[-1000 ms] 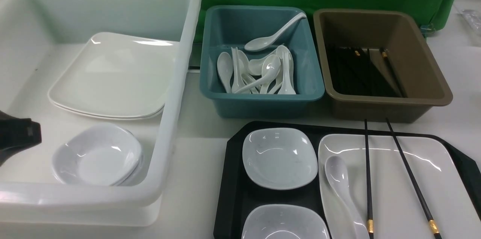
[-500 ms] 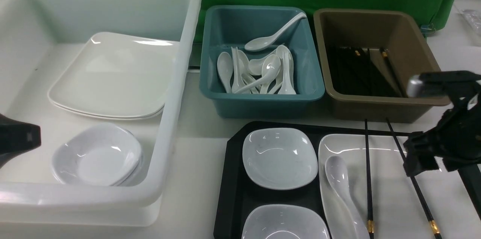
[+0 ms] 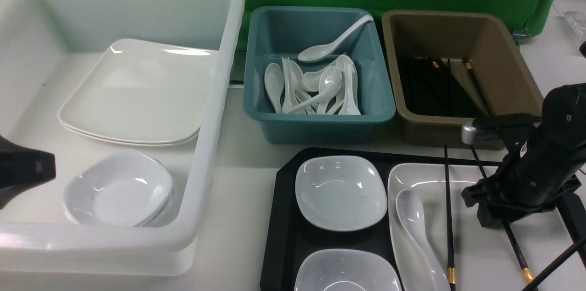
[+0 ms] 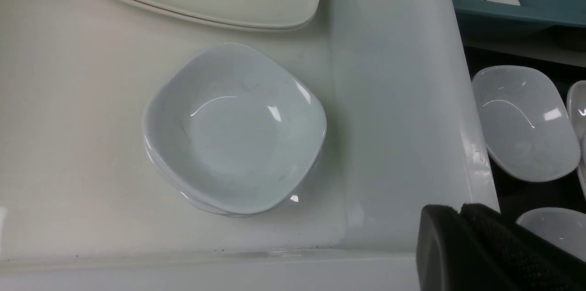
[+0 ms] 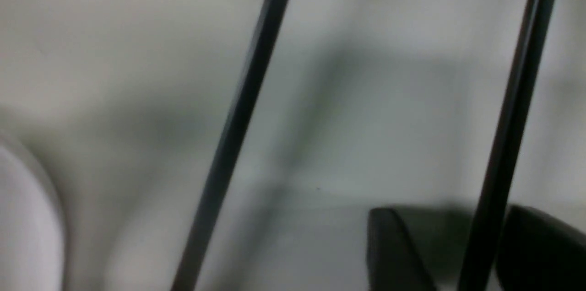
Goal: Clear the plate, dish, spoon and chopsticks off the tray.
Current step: Use the right arm to grab a chopstick from the plate, then use the right arm to put a chopstick into the small storage box on the right
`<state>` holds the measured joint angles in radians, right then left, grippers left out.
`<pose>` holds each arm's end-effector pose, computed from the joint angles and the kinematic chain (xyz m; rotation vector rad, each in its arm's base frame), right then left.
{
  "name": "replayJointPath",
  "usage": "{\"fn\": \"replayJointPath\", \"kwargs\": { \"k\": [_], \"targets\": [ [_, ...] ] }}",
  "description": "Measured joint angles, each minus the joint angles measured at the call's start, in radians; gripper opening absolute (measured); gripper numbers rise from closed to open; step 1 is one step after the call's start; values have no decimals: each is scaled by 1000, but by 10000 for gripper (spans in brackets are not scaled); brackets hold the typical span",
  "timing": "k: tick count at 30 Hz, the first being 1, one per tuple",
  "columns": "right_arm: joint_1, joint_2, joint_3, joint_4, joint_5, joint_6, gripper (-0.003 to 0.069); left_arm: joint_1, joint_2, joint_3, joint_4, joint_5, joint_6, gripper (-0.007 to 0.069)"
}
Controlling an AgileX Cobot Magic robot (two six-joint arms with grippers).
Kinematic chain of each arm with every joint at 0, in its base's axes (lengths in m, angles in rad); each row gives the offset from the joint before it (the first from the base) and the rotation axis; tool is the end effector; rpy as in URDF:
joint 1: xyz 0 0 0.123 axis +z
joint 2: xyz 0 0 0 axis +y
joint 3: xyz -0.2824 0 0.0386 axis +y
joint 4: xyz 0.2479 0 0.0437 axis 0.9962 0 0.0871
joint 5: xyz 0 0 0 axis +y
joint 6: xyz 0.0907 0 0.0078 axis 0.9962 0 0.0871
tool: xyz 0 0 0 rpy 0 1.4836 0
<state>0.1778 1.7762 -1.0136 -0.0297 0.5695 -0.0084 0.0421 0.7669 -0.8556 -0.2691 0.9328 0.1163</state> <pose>0.3289 0.0576 0.1657 -0.2931 2.7999 0.0109 0.1328 -0.0139 0.3522 0.0077 2.3020 -0.2506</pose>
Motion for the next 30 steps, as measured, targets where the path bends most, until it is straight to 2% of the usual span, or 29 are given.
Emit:
{"fn": "replayJointPath", "kwargs": {
  "k": [2,4,11,16,25,30],
  "targets": [
    [3,-1,0,-1,17,0,154,0,0,0,-7,0,6,17],
    [4,-15,0,6,58,0,74,0,0,0,-11,0,8,17],
    [10,-181,0,116,240,-34,72,0,0,0,-14,0,10,17],
    [9,-308,-127,155,239,-61,72,0,0,0,-14,-3,10,17],
    [-63,5,-650,153,170,-81,72,0,0,0,-14,-10,10,17],
    [-65,203,-843,150,115,-81,72,0,0,0,-14,8,10,17]
  ]
}}
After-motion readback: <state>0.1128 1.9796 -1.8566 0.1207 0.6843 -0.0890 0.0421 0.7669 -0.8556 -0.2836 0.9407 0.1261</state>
